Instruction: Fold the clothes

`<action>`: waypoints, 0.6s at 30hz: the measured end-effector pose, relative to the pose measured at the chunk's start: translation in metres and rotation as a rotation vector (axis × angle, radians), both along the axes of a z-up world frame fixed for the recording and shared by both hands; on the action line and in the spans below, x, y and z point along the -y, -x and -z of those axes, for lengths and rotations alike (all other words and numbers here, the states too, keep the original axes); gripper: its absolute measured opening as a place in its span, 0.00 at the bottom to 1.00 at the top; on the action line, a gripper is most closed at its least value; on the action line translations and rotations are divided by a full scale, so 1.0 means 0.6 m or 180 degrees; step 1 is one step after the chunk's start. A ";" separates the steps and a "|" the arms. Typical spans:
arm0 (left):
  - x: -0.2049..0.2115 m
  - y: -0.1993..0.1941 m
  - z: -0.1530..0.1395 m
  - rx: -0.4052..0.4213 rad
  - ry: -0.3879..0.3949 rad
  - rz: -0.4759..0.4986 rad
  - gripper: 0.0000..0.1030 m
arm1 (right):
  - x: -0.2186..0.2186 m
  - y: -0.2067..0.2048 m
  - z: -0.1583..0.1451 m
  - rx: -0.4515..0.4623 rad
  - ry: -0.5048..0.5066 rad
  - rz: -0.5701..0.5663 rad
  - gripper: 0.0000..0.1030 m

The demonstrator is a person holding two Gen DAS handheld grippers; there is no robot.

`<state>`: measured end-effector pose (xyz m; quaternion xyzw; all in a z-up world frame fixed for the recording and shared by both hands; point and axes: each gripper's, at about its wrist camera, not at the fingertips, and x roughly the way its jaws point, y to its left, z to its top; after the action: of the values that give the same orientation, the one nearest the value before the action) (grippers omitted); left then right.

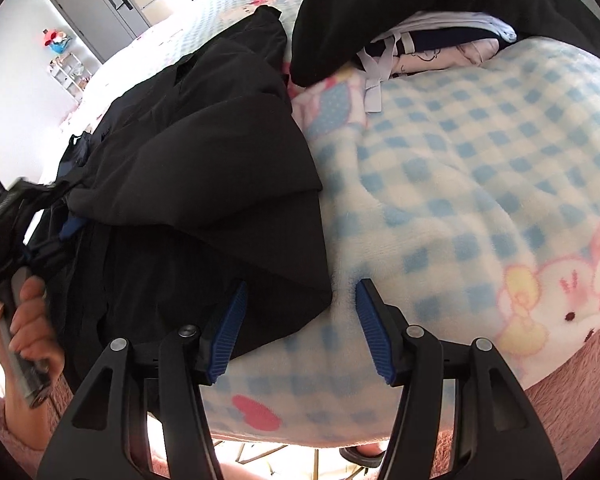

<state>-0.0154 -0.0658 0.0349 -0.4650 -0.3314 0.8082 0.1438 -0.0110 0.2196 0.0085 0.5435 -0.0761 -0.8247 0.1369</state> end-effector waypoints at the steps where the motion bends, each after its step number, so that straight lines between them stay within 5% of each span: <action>1: 0.001 0.008 -0.002 0.0007 0.0136 -0.0007 0.04 | 0.001 0.002 0.004 0.0034 -0.0018 0.0007 0.56; 4: 0.038 0.019 -0.072 -0.0433 0.0741 -0.0209 0.02 | 0.007 0.001 -0.003 0.0033 0.0016 -0.0032 0.56; 7: 0.106 0.037 -0.142 -0.0728 0.1057 -0.0630 0.03 | 0.020 -0.009 -0.026 -0.0031 0.0221 -0.0213 0.56; 9: 0.150 0.066 -0.149 -0.0591 0.1262 -0.0910 0.14 | 0.027 -0.015 -0.038 -0.0051 0.0369 -0.0322 0.56; 10: 0.160 0.081 -0.137 -0.0302 0.1349 -0.0866 0.33 | 0.030 -0.017 -0.040 -0.0040 0.0445 -0.0362 0.56; 11: 0.166 0.096 -0.122 0.0043 0.1429 -0.0771 0.36 | 0.032 -0.018 -0.040 -0.0033 0.0462 -0.0361 0.56; 12: 0.167 0.090 -0.110 0.0166 0.1300 -0.0613 0.36 | 0.032 -0.018 -0.039 -0.0028 0.0461 -0.0349 0.56; 15: 0.130 0.027 -0.092 -0.0055 0.0846 -0.0224 0.54 | 0.035 -0.019 -0.031 0.0005 0.0442 -0.0320 0.56; 18: 0.082 -0.018 -0.055 0.0022 0.0401 0.0226 0.56 | 0.042 -0.015 -0.009 0.0087 0.0369 -0.0318 0.57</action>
<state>-0.0045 -0.1152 0.0679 -0.4873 -0.2637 0.8203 0.1417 -0.0021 0.1945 0.0139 0.5490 -0.0984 -0.8035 0.2081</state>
